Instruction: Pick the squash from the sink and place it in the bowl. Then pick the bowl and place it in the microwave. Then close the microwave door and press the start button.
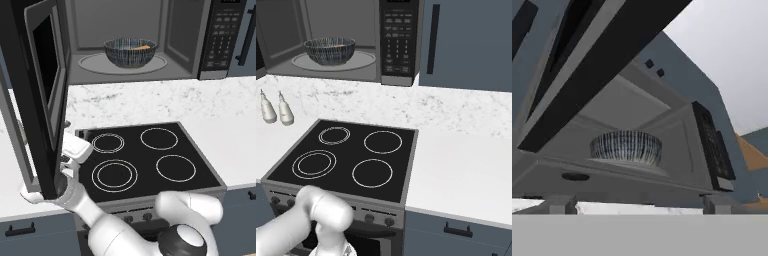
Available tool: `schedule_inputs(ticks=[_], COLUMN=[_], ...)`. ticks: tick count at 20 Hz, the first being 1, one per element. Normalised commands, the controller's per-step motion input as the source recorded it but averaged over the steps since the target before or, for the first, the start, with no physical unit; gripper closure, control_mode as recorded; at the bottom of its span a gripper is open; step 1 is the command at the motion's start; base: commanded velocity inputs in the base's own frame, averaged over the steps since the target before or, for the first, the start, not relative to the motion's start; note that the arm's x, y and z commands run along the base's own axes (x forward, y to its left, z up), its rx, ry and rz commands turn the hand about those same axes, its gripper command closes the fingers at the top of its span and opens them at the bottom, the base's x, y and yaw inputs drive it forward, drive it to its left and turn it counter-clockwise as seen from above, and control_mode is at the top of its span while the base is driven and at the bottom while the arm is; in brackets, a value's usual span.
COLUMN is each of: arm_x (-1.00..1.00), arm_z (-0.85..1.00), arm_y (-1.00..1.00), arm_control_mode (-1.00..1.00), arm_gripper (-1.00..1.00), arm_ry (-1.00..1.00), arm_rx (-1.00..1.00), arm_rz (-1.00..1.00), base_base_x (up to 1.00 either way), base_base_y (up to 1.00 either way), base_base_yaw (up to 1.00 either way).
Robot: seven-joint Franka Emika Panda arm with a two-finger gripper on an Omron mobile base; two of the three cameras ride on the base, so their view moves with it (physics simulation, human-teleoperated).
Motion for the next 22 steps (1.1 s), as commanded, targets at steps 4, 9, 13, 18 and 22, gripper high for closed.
schedule_inputs(ticks=[4,9,13,18,22], arm_x=[-0.26,-0.13,-0.19,-0.43,-0.51], arm_z=[0.23,0.51,0.39,0.01,0.09], arm_y=[0.84,0.60,0.27,-0.05,-0.46], arm_control_mode=[-1.00,-1.00,-1.00,-1.00,-1.00], arm_gripper=[-1.00,-1.00,-1.00,-1.00,-1.00], arm_ry=[-0.21,-0.10,-0.16,-0.23,-0.23], arm_rx=[0.00,0.00,0.00,0.00,0.02], arm_rz=[-0.06,-0.01,0.00,-0.08,-0.05], base_base_x=[0.00,0.00,0.00,0.00,0.00], base_base_y=[0.00,0.00,0.00,0.00,0.00], base_base_yaw=[0.00,0.00,0.00,0.00,0.00])
